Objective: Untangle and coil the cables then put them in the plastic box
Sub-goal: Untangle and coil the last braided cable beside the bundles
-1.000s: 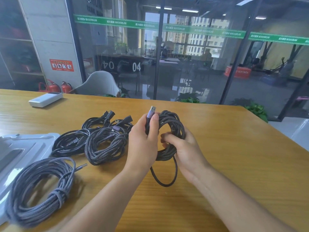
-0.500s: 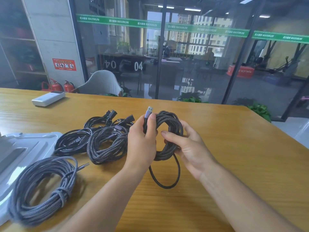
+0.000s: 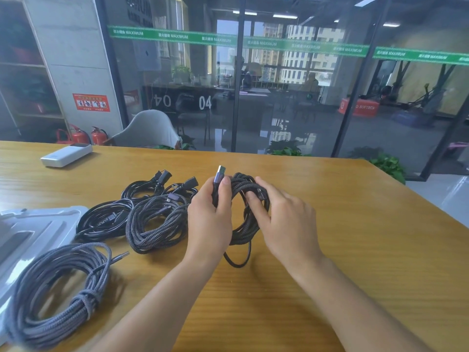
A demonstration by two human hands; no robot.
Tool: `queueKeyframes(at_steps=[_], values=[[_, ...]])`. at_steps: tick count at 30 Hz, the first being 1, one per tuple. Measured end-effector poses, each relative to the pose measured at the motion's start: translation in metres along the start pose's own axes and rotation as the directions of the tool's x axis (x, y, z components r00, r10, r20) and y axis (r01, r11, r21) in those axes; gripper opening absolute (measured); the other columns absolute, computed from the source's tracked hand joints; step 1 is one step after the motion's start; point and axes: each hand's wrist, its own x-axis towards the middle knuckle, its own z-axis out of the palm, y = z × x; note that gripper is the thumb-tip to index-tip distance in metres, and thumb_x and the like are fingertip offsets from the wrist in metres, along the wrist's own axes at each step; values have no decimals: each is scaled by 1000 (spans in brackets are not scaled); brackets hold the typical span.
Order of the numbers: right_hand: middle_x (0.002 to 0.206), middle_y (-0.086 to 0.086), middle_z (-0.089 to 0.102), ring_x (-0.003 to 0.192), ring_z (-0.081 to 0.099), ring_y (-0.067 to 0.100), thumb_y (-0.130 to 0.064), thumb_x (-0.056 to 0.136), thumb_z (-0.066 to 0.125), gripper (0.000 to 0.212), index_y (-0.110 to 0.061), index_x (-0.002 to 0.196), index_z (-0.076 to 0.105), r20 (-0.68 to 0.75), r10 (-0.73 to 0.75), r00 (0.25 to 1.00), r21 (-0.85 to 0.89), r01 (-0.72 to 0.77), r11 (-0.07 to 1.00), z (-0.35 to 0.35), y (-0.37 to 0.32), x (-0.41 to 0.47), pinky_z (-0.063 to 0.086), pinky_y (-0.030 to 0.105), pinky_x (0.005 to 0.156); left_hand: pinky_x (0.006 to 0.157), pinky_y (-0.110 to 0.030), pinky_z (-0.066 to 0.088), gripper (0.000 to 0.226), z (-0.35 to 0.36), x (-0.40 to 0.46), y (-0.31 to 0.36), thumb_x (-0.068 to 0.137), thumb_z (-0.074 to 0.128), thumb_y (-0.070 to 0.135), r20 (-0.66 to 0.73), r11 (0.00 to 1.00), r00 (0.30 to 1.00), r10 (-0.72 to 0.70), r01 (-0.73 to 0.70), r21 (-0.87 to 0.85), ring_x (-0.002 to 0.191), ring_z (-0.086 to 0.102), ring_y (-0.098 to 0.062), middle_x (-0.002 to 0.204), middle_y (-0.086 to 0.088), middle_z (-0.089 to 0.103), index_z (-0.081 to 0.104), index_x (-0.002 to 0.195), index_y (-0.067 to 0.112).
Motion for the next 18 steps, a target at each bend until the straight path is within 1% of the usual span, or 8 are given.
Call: queueKeyframes(at_steps=[1,3,5,7,10,13,15,18], values=[[103,-8,79,81,73,15,-57,106,37,57,-22,139,67,-59,-25,998,-3,25,1000,0,0,0,38,23,55,90,-64,52,37,1,0,1,107,45,53,-5,1000,1000,4,-4,-3,60,46,-41,70,-20,49,60,105,20],[113,-8,78,87,73,12,-55,106,37,57,-19,141,65,-118,-62,991,-1,62,998,0,0,1,33,17,54,89,-63,53,37,2,-1,3,108,44,52,-17,1000,1000,22,-22,-7,64,48,-43,74,-25,50,60,106,19],[114,-7,77,88,73,15,-53,107,35,60,-15,147,59,-106,-101,989,-57,95,994,0,1,2,38,23,54,83,-62,53,35,1,-1,3,108,45,51,-23,999,999,37,-36,8,64,48,-41,74,-23,50,61,105,20],[111,-2,72,93,68,22,-53,108,32,64,-11,151,53,-61,-146,987,-178,133,975,2,2,3,45,30,63,72,-61,54,36,-1,0,1,107,45,51,-31,999,999,35,-34,35,59,43,-35,68,-15,47,63,104,20],[94,3,53,84,53,24,-47,109,37,58,-9,151,52,-77,-236,969,-268,208,941,4,5,6,44,38,71,66,-59,51,37,-6,4,-2,106,47,52,-38,1000,999,-8,8,7,57,40,-23,65,0,45,64,100,19],[84,0,51,72,46,13,-32,104,61,45,-6,141,63,-179,-312,933,-138,290,947,4,6,5,44,29,63,60,-55,47,41,-5,5,-3,106,48,49,-25,998,999,-47,46,-33,59,39,-22,66,-1,44,63,100,11],[83,-5,54,67,44,5,-28,98,71,39,-9,132,70,-199,-284,938,4,291,957,5,9,3,45,23,55,59,-51,41,41,-5,4,-2,107,49,49,-15,997,998,-56,55,-46,58,39,-22,65,0,44,63,99,11],[81,-10,55,61,49,7,-31,95,76,26,-16,116,75,-155,-190,969,173,216,961,7,11,3,51,31,51,60,-46,41,38,-8,3,-1,106,51,48,0,993,997,-83,82,-86,59,41,-21,64,3,45,65,98,14]])
